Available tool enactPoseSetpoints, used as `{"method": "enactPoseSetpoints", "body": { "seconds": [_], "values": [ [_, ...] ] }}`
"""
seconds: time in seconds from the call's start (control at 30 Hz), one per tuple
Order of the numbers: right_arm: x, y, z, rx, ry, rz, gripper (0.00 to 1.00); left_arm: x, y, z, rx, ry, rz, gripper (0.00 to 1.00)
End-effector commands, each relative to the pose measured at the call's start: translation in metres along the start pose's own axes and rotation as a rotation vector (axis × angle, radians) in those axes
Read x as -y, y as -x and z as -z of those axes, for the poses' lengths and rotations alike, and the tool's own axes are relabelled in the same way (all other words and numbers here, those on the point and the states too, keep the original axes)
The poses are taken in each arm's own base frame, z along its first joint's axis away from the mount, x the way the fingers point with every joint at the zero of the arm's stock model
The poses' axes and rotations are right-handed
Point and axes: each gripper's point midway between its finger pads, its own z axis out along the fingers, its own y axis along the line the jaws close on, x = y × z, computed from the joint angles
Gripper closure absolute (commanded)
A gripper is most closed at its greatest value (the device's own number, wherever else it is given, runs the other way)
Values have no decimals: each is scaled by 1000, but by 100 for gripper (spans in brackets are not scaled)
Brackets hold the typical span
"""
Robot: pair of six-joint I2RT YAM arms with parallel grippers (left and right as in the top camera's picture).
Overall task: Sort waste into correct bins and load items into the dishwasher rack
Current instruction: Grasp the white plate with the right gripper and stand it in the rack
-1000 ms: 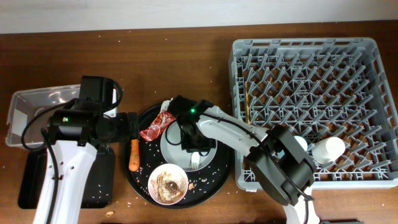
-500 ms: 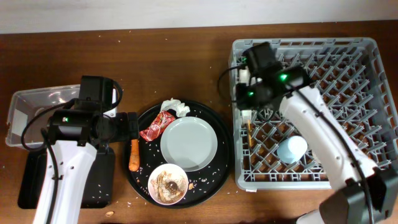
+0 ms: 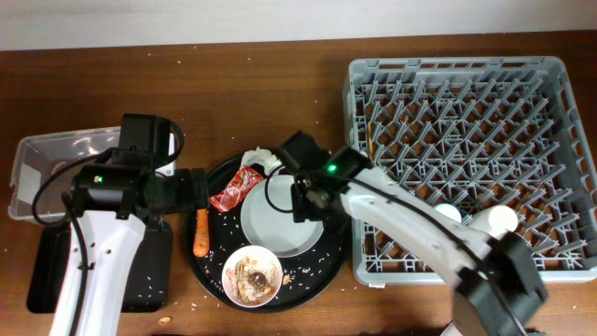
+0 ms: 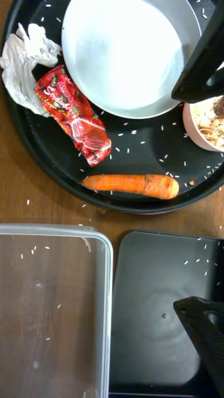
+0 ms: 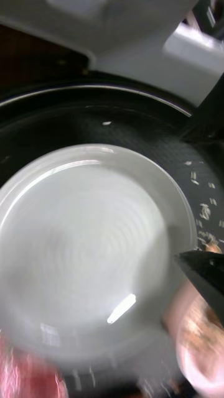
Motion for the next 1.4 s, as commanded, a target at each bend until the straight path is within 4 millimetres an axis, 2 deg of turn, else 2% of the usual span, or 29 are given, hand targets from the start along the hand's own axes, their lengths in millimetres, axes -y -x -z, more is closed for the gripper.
{"method": "enactPoseSetpoints", "body": {
  "seconds": [0.0, 0.1, 0.17, 0.2, 0.27, 0.3, 0.43, 0.5, 0.53, 0.6, 0.73, 0.83, 0.93, 1.0, 1.07, 1.13, 1.2, 1.3, 1.33, 1.37],
  "values": [
    [27, -7, -45, -60, -86, -134, 48, -3, 1, 4, 16, 10, 19, 1],
    [31, -12, -67, -114, -107, -45, 64, -3, 1, 4, 16, 10, 19, 1],
    [32, -16, -74, -132, -113, -43, 74, -3, 1, 4, 16, 10, 19, 1],
    [34, -17, -77, -134, -115, -44, 85, -3, 1, 4, 16, 10, 19, 1],
    [34, -17, -78, -134, -116, -44, 89, -3, 1, 4, 16, 10, 19, 1],
    [34, -17, -78, -134, -117, -45, 95, -3, 1, 4, 16, 10, 19, 1],
    [48, -16, -71, -123, -168, -50, 96, -3, 1, 4, 16, 10, 19, 1],
    [51, -2, -47, -65, -148, -26, 96, -3, 1, 4, 16, 10, 19, 1],
    [47, 7, -27, -20, -114, 9, 96, -3, 1, 4, 16, 10, 19, 1],
    [40, 16, -3, 38, -74, 60, 96, -3, 1, 4, 16, 10, 19, 1],
    [32, 33, 65, 214, 1, 100, 96, -3, 1, 4, 16, 10, 19, 1],
    [64, 46, 121, 368, -98, 53, 96, -3, 1, 4, 16, 10, 19, 1],
    [153, 64, 184, 562, -427, -101, 96, -3, 1, 4, 16, 10, 18, 1],
    [229, 69, 228, 679, -701, -275, 96, -3, 1, 4, 16, 10, 19, 1],
    [264, 69, 243, 705, -826, -366, 96, -3, 1, 4, 16, 10, 19, 1],
    [283, 74, 247, 718, -887, -425, 96, -3, 1, 4, 16, 10, 19, 1],
    [285, 86, 233, 682, -910, -394, 96, -3, 1, 4, 16, 10, 19, 1],
    [285, 95, 192, 543, -943, -318, 96, -3, 1, 4, 16, 10, 19, 1],
    [280, 98, 170, 484, -902, -294, 96, -3, 1, 4, 16, 10, 19, 1],
    [277, 99, 159, 455, -871, -284, 96, -3, 1, 4, 16, 10, 19, 1]
  ]
}}
